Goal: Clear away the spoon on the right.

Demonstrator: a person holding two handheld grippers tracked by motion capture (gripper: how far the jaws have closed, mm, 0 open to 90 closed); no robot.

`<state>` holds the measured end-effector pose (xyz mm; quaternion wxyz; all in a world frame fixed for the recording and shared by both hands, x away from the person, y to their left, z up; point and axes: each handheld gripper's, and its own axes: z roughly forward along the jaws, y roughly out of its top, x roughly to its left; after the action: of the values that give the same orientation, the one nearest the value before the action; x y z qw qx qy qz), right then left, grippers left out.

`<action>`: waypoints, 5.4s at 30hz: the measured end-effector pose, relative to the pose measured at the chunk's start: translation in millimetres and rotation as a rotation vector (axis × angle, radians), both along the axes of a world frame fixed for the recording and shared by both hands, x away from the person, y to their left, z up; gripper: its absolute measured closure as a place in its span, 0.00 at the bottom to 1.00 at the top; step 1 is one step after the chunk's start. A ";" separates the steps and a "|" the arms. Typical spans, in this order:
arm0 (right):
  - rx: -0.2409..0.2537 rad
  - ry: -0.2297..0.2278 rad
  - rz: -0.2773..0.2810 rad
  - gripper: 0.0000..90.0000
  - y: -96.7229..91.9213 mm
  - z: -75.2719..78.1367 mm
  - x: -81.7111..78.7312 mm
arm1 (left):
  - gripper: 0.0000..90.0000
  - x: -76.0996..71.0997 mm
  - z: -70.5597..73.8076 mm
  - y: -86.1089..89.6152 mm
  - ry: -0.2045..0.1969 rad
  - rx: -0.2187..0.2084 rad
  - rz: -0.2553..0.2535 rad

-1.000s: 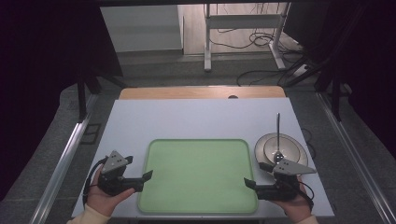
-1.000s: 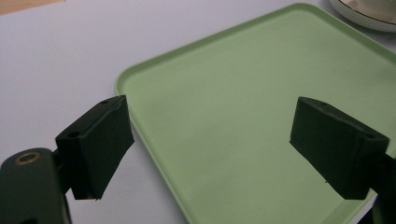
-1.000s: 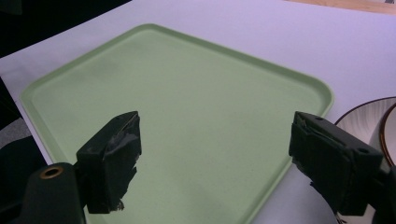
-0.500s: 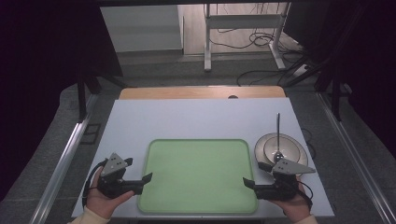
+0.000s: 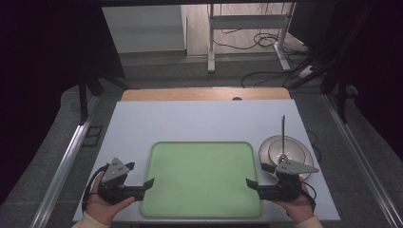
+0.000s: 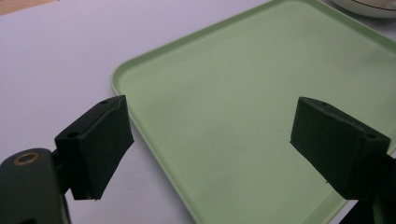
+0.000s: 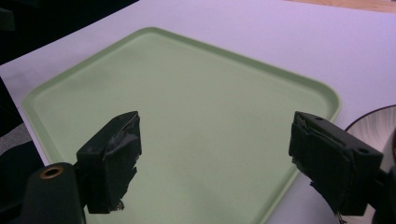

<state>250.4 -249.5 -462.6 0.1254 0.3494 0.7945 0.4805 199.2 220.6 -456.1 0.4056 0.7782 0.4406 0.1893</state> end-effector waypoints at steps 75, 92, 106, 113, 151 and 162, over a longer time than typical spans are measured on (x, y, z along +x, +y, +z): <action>-0.015 -0.038 -0.113 0.23 -31.3 76.1 110.3 | 0.14 1.2 -7.5 1.3 -0.001 0.023 0.008; -0.018 -0.025 -0.219 0.24 -63.1 71.1 124.1 | 0.14 1.0 -8.1 1.4 -0.004 0.028 0.007; -0.024 0.031 -0.287 0.23 -78.0 59.3 133.4 | 0.14 1.3 -8.8 1.9 -0.003 0.031 0.008; -0.030 0.051 -0.311 0.23 -81.9 53.9 137.8 | 0.14 0.5 -8.0 1.7 -0.009 0.033 0.009; 0.051 0.252 -0.265 0.86 -93.0 17.7 171.6 | 0.14 0.7 -8.7 2.2 -0.010 0.038 0.018; 0.014 0.255 -0.241 0.98 -89.1 16.8 169.9 | 0.14 0.4 -9.0 3.1 -0.009 0.038 0.020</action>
<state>420.2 -338.5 -445.9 0.0779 0.5010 0.7531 0.4192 199.7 223.7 -465.1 0.3910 0.7804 0.4429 0.2050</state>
